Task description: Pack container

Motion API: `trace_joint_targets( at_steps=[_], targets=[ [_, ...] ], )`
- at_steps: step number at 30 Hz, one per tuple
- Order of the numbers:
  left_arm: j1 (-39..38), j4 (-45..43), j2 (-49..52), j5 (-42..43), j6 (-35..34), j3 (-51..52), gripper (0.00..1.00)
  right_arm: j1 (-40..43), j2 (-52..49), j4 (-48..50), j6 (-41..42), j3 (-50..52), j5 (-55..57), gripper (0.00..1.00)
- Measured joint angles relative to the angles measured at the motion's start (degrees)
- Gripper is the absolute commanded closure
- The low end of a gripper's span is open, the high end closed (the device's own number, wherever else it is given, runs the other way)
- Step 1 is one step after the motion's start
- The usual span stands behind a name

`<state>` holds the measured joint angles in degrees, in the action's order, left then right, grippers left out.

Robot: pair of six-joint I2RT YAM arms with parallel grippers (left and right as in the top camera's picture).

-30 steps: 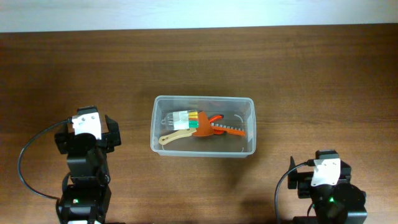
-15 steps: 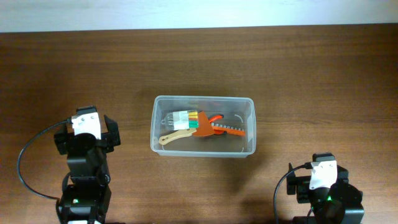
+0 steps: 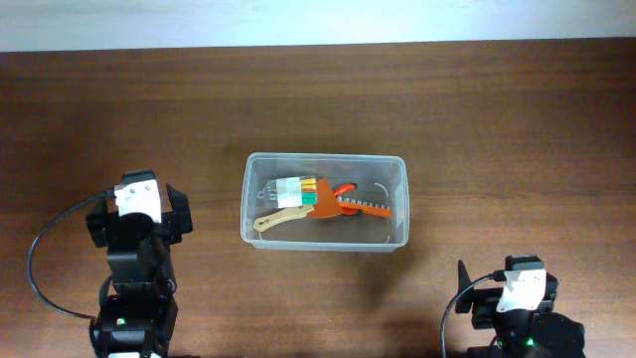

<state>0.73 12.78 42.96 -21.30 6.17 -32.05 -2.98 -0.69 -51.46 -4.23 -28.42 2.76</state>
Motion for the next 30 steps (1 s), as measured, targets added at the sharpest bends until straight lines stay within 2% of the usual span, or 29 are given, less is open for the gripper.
trace_joint_targets(
  at_steps=[5, 11, 13, 16, 30],
  targets=[
    [0.0, 0.0, 0.0, 0.0, 0.0, 0.0, 0.01, -1.4, 0.0, 16.7, 1.9, 4.1, 1.5, 0.01],
    [0.0, 0.0, 0.0, 0.0, 0.0, 0.0, 0.01, -1.4, 0.1, 42.8, 2.4, 19.6, 2.8, 0.01],
    [0.0, 0.0, 0.0, 0.0, 0.0, 0.0, 0.01, -1.4, 0.0, 48.4, 2.5, 24.3, 2.9, 0.01],
    [0.0, 0.0, 0.0, 0.0, 0.0, 0.0, 0.01, -1.4, 0.0, 47.7, 2.5, 27.7, 3.4, 0.01],
    [0.0, 0.0, 0.0, 0.0, 0.0, 0.1, 0.01, -1.4, -0.1, 47.9, -2.8, 27.8, 3.6, 0.01]
  ],
)
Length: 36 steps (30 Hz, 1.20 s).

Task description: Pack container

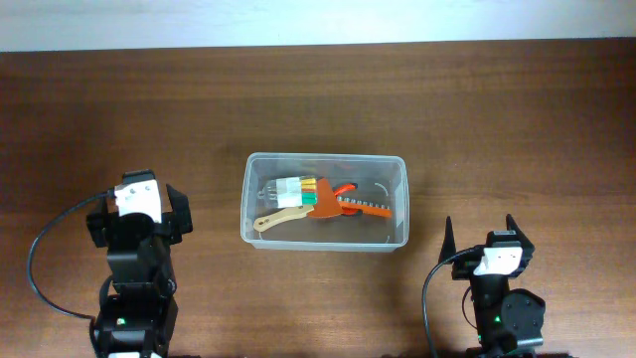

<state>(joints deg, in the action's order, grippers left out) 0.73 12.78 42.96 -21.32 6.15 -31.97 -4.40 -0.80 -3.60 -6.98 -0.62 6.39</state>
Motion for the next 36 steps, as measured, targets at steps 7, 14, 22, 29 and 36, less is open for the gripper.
trace_joint_targets(
  at_steps=[7, 14, 22, 29, 36],
  targets=[
    [0.0, 0.0, 0.0, 0.0, 0.0, 0.0, 0.01, 0.0, 0.0, 0.0, -0.5, 0.0, 0.0, 0.01],
    [0.0, 0.0, 0.0, 0.0, 0.0, 0.0, 0.01, 0.0, 0.0, 0.0, -0.7, 0.0, 0.0, 0.01],
    [0.0, 0.0, 0.0, 0.0, 0.0, 0.0, 0.01, 0.0, 0.0, 0.0, -0.7, 0.0, 0.0, 0.01],
    [-0.4, 11.7, -8.4, 0.8, -0.1, 0.1, 0.01, 0.0, 0.0, 0.0, -0.7, 0.0, 0.0, 0.01],
    [-2.6, 23.6, -25.2, 11.5, -0.2, 1.7, 0.01, 0.0, 0.0, 0.0, -0.7, 0.0, 0.0, 0.01]
  ],
)
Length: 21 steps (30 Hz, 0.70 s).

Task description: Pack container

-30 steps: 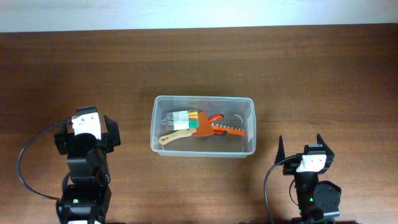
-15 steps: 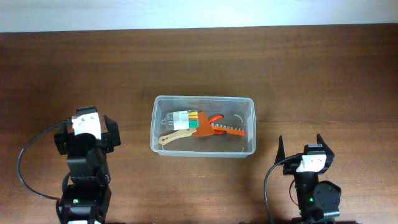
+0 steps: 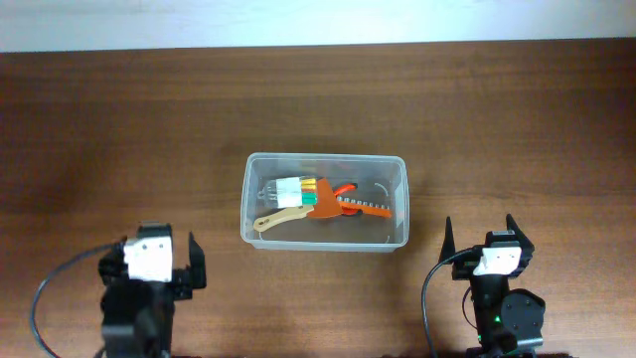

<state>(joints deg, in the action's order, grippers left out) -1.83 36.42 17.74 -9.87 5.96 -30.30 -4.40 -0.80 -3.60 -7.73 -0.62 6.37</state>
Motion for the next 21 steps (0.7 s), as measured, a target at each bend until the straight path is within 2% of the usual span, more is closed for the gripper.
trace_joint_targets(
  at_steps=[2, 10, 13, 16, 21],
  targets=[
    [0.0, -3.8, -3.4, 2.0, 0.0, 2.6, 0.01, 0.0, 0.0, 0.0, 0.0, 0.0, 0.0, 0.01],
    [0.0, -29.7, -10.9, 4.8, 0.0, 20.1, 0.01, 0.0, 0.0, 0.0, 0.0, 0.0, 0.0, 0.01],
    [0.0, -35.4, -12.9, 5.0, 0.0, 25.1, 0.01, 0.0, 0.0, 0.0, 0.0, 0.0, 0.0, 0.01],
    [0.0, -38.0, -14.8, 5.2, 0.0, 27.8, 0.01, 0.0, 0.0, 0.0, 0.0, 0.0, 0.0, 0.01],
    [0.0, -36.6, -16.8, 5.2, 0.0, 29.2, 0.01, 0.0, 0.0, 0.0, 0.0, 0.0, 0.0, 0.01]
  ],
)
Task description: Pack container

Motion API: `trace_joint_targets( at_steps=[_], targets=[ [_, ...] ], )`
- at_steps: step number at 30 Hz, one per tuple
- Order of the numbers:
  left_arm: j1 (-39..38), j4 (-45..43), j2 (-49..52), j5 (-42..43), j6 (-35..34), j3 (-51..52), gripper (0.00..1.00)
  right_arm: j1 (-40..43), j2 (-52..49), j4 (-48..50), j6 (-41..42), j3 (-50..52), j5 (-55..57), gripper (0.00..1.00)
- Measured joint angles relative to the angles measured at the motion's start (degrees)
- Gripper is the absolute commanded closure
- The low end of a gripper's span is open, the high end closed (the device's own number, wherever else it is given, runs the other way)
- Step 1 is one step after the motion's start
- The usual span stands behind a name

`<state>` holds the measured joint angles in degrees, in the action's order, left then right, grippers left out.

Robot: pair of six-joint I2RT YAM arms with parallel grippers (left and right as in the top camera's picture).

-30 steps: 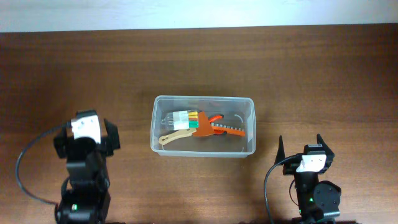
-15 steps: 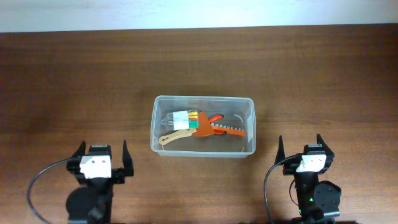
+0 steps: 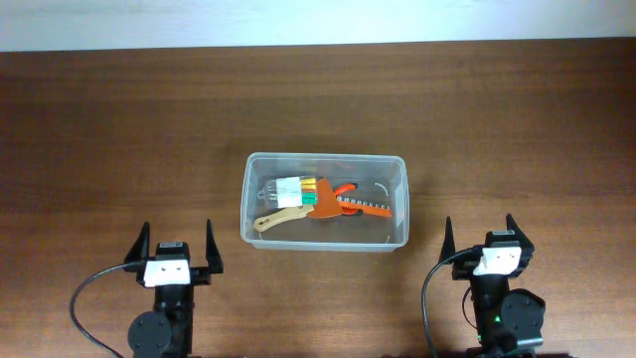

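Note:
A clear plastic container [image 3: 399,204] sits mid-table. Inside it lie a bundle of coloured markers with a white wrap [image 3: 295,190], a wooden spatula [image 3: 278,218] and an orange toy saw [image 3: 348,204]. My left gripper [image 3: 177,239] is at the near left, open, its fingers pointing away from the table's front edge, well short of the container. My right gripper [image 3: 478,234] is at the near right, open too, just below the container's right corner. Neither holds anything.
The dark wooden table [image 3: 517,129] runs to a pale wall strip at the far edge. Black cables loop beside each arm base at the front edge.
The left arm has drawn back toward the front edge and turned so its open fingers now show pointing forward. The right arm and the container's contents are unchanged.
At first the left arm stood further up on the left and the right arm was tucked low at the front right. The right arm then came up with fingers spread and stayed. The left arm withdrew toward the front edge in two steps. The container's contents never moved.

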<state>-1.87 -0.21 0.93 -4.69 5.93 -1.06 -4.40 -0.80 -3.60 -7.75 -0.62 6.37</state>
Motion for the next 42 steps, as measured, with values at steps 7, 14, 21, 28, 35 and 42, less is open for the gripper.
trace_joint_targets(
  at_steps=[7, 14, 21, 28, 35, 42],
  targets=[
    [0.0, 4.9, -0.1, 1.5, -0.9, 0.1, 0.01, 0.0, 0.0, 0.0, 0.0, 0.0, 0.0, 0.01],
    [0.0, 5.0, -0.1, 2.7, -1.1, 0.1, 0.01, 0.0, 0.0, 0.0, 0.0, 0.0, 0.0, 0.02],
    [0.0, 5.0, -0.1, 3.2, -7.2, 0.1, 0.01, 0.0, 0.0, 0.0, 0.0, 0.0, 0.0, 0.01],
    [0.0, 5.0, -0.1, 3.3, -11.4, 0.1, 0.01, 0.0, 0.0, 0.0, 0.0, 0.0, 0.0, 0.01],
    [0.0, 5.0, -0.1, 3.3, -12.4, 0.1, 0.01, 0.0, 0.0, 0.0, 0.0, 0.0, 0.0, 0.01],
    [0.0, 5.0, -0.1, 3.3, -12.7, 0.1, 0.01, 0.0, 0.0, 0.0, 0.0, 0.0, 0.0, 0.01]
  ],
)
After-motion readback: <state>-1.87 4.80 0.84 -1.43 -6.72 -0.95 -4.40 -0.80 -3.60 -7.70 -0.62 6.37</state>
